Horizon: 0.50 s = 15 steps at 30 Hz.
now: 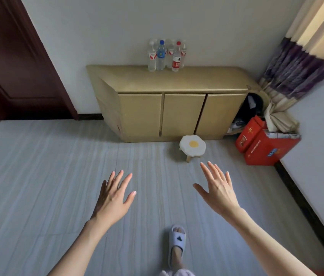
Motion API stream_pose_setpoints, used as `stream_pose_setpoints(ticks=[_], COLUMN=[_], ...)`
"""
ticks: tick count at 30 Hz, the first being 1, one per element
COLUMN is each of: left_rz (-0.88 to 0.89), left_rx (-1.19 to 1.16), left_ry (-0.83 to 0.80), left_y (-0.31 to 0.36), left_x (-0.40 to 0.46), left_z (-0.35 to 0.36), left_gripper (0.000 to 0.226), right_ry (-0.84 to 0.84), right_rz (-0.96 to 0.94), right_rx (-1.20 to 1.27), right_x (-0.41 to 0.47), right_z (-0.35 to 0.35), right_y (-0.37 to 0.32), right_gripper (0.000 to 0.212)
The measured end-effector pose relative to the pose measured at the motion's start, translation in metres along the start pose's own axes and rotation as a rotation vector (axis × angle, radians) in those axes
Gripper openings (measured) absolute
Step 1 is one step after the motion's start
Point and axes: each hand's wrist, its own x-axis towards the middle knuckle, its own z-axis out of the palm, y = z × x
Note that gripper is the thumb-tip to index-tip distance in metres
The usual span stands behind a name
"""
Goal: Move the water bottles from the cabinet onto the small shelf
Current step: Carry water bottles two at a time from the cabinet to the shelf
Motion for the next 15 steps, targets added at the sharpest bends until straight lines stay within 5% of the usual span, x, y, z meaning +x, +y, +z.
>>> stream_pose_setpoints(ticks=[15], left_rz=[-0.074], left_rx=[0.026], left_ry=[0.092], left_y=[0.034], left_x=[0.305], left_z=[-0.013], left_gripper=[0.078], right_ry=[0.024], right_rz=[-0.116], right_rx=[0.045], right_x=[0.337], right_z=[-0.033], right_y=[0.064], right_gripper=[0.068])
